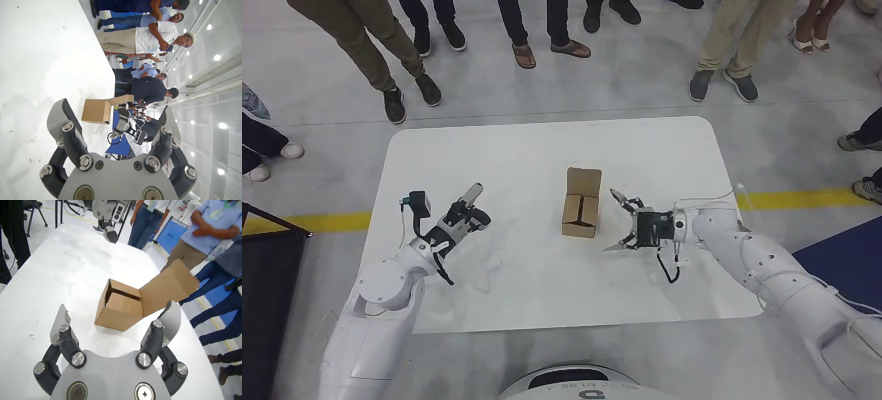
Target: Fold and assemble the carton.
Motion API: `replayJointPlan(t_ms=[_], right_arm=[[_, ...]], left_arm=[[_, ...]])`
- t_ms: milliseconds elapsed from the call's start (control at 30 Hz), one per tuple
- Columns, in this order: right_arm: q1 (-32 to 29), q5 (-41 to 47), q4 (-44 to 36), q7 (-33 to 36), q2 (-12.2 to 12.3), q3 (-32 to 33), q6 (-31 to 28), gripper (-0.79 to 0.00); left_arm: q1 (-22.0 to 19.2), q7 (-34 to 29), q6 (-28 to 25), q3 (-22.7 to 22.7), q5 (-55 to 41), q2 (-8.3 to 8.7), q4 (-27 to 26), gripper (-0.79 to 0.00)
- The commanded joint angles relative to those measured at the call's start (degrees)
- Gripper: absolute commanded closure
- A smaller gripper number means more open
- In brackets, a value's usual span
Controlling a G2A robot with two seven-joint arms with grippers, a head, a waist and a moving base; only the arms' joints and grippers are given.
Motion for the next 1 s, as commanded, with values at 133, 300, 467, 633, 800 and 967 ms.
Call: replayJointPlan(t_ms=[133, 300, 467, 633, 800, 967], right_arm=[[1.8, 4.2, 5.8, 6.2, -3.0, -1.7, 0.6, -0.650], [2.8, 6.6, 9.2, 5.8, -4.8, -2.8, -1.2, -0.637], [5.0, 4.5, 10.9, 3.9, -6.9, -5.0, -1.7, -0.616], [7.2, 3.8, 12.7, 2.0, -9.7, -7.6, -3.3, -0.554], [9.6, 2.1, 15.4, -0.5, -12.9, -10.7, -4.4, -0.523], [11.2, 0.8, 19.6, -6.5, -14.1, -11.1, -2.9, -0.785]], left_arm=[[0.0, 0.0, 0.0, 0.0, 0.0, 0.00, 0.0, -0.785], [0.0, 0.0, 0.0, 0.0, 0.0, 0.00, 0.0, -0.785], [0.0, 0.0, 0.0, 0.0, 0.0, 0.00, 0.0, -0.785], [0.0, 0.0, 0.0, 0.0, 0.0, 0.00, 0.0, -0.785], [0.0, 0.0, 0.0, 0.0, 0.0, 0.00, 0.0, -0.785], [0.0, 0.0, 0.0, 0.0, 0.0, 0.00, 0.0, -0.785]])
